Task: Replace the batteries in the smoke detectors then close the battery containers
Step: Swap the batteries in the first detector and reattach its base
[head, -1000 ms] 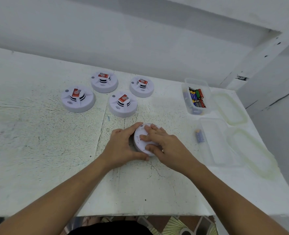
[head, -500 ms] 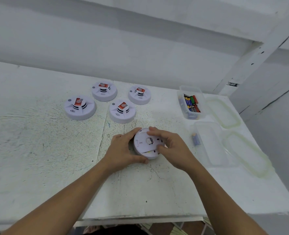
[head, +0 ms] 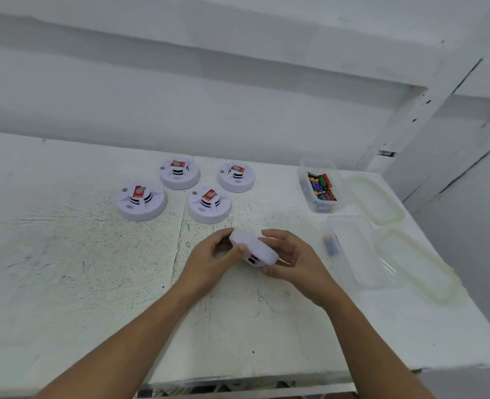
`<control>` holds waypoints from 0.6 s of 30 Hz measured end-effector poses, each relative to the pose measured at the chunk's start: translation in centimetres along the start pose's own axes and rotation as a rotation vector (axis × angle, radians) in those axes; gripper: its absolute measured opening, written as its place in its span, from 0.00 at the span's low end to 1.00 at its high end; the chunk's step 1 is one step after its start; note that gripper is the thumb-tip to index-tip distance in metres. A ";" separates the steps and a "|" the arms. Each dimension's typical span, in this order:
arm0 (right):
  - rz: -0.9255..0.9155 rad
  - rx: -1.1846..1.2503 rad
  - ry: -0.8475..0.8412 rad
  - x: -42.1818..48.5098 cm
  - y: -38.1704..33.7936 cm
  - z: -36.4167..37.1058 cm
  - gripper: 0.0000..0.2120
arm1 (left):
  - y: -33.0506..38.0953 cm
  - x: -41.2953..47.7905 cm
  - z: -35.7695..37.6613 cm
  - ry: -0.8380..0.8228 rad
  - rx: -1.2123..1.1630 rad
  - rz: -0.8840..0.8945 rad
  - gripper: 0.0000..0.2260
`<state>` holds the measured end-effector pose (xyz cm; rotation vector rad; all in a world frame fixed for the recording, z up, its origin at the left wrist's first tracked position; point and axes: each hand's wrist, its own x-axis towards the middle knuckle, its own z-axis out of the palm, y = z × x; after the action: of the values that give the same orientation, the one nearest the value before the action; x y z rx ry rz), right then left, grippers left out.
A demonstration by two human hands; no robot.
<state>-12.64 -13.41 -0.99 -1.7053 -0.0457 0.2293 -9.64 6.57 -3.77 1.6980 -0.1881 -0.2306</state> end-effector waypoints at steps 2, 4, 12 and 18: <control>-0.005 0.129 0.048 0.2 -0.1 0.0 0.20 | 0.2 -0.3 0.0 0.011 -0.038 0.017 0.16; 0.013 0.230 0.089 0.6 0.0 0.0 0.17 | 0.1 -0.4 -0.1 0.026 -0.060 0.030 0.11; 0.054 0.303 0.164 1.8 0.8 1.9 0.12 | -0.3 -0.4 -0.1 0.159 -0.072 0.009 0.06; 0.086 0.330 0.228 2.0 1.6 2.3 0.11 | -0.7 -0.5 -0.1 0.154 -0.070 0.044 0.06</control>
<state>-11.24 -11.11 -3.10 -1.3960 0.2233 0.0977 -10.13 6.92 -4.46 1.6325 -0.1020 -0.0723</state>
